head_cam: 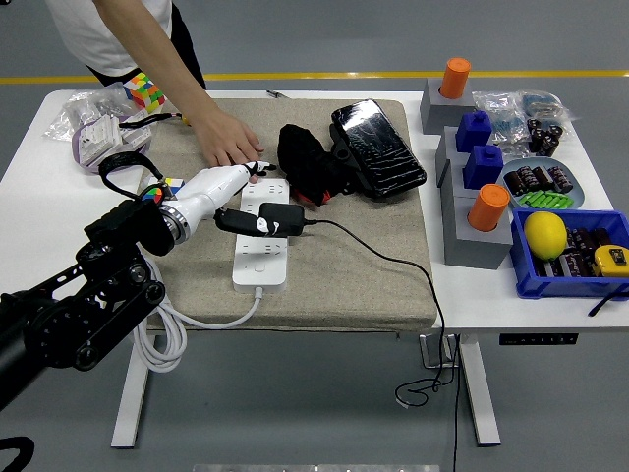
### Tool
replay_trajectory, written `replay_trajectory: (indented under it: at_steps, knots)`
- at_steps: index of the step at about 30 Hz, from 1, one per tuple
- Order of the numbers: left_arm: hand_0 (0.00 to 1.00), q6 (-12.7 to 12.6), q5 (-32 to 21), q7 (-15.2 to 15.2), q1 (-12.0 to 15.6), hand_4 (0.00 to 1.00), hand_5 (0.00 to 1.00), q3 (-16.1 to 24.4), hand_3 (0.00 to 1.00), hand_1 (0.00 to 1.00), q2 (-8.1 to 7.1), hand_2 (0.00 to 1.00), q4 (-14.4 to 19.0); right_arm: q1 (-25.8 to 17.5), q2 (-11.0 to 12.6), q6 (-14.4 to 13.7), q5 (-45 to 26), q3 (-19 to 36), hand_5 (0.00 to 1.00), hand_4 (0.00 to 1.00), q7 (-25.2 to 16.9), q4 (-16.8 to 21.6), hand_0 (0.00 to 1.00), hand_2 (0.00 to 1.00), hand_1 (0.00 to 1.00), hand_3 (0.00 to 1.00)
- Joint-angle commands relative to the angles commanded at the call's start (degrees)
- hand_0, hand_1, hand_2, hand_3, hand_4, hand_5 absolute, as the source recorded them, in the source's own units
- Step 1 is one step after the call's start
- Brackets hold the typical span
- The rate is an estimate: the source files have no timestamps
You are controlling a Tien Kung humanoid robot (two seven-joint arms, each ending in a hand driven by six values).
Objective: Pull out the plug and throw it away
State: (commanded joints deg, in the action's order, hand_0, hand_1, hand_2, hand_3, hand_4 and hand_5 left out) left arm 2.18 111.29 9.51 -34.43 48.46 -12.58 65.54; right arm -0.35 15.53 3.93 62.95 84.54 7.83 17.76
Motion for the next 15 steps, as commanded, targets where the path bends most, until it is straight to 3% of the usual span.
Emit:
replay_trajectory:
  at_steps: [3,4,9,10,15]
  knots:
    - [0.818,0.09,0.27,0.07,-1.06,0.998,0.381,-0.89,0.881,0.881,0.37,0.857,-1.49,0.07,-0.02,0.04,-0.02,-0.04,0.513,0.968,0.00,-0.02,0.568,0.671,0.649,0.572]
    - [0.788,0.08,0.43,0.09,-1.61,0.998,0.319,-1.40,0.840,0.842,0.55,0.813,-2.34,0.13,-0.02,0.03,-0.02,-0.03,0.514,0.968,-0.01,0.00,0.569,0.670,0.649,0.572]
    - [0.788,-0.20,-0.06,-0.07,-3.78,0.998,0.319,-3.98,0.840,0.842,1.37,0.813,-5.80,0.23,-0.05,-0.02,-0.16,-0.04,0.514,0.968,-0.07,0.02,0.569,0.670,0.649,0.572]
    - [0.764,-0.27,-0.28,-0.12,-4.14,0.975,0.244,-4.42,0.798,0.799,1.54,0.764,-6.44,0.23,-0.06,0.01,-0.16,-0.06,0.513,0.967,-0.06,0.00,0.569,0.670,0.649,0.572]
    - [0.764,-0.30,-1.67,0.07,-5.83,0.975,0.244,-6.69,0.798,0.799,2.41,0.764,-9.19,0.25,-0.03,-0.02,-0.16,-0.12,0.513,0.967,-0.04,0.01,0.569,0.670,0.649,0.572]
